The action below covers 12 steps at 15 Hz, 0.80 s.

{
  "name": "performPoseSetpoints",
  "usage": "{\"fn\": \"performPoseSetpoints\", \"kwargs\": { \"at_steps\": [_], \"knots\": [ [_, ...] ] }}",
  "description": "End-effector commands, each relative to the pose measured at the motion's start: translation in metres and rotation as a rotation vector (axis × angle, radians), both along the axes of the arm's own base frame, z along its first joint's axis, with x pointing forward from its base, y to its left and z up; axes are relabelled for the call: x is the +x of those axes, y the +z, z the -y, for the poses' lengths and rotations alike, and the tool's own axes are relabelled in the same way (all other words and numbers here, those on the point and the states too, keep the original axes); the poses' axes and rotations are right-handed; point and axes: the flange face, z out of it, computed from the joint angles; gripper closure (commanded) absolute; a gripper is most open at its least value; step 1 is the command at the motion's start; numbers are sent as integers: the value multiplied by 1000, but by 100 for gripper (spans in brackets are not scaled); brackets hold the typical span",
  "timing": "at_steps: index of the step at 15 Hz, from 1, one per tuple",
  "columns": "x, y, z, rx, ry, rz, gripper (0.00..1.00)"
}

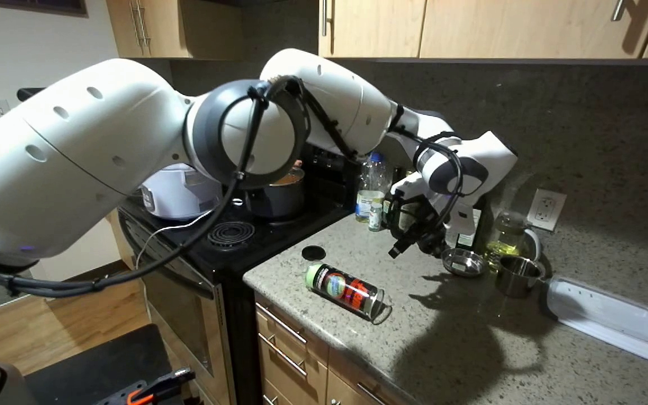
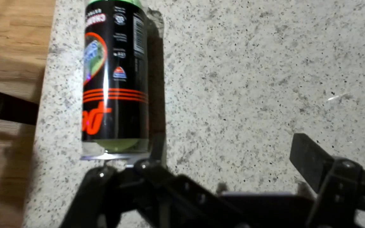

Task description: Put two tennis balls on the counter

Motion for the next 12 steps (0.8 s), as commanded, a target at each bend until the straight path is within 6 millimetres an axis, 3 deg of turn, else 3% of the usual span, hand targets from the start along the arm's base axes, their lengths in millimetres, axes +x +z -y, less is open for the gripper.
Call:
{"fn": "performPoseSetpoints", "kwargs": {
  "at_steps": [1,9,10,12],
  "knots": [
    [-30,7,-21,48,52,9,0],
    [-99,-6,-65,157,189,-9,0],
    [-68,-15,-59,146,160,-20,0],
    [-83,-17,-64,160,182,-30,0]
  ]
}}
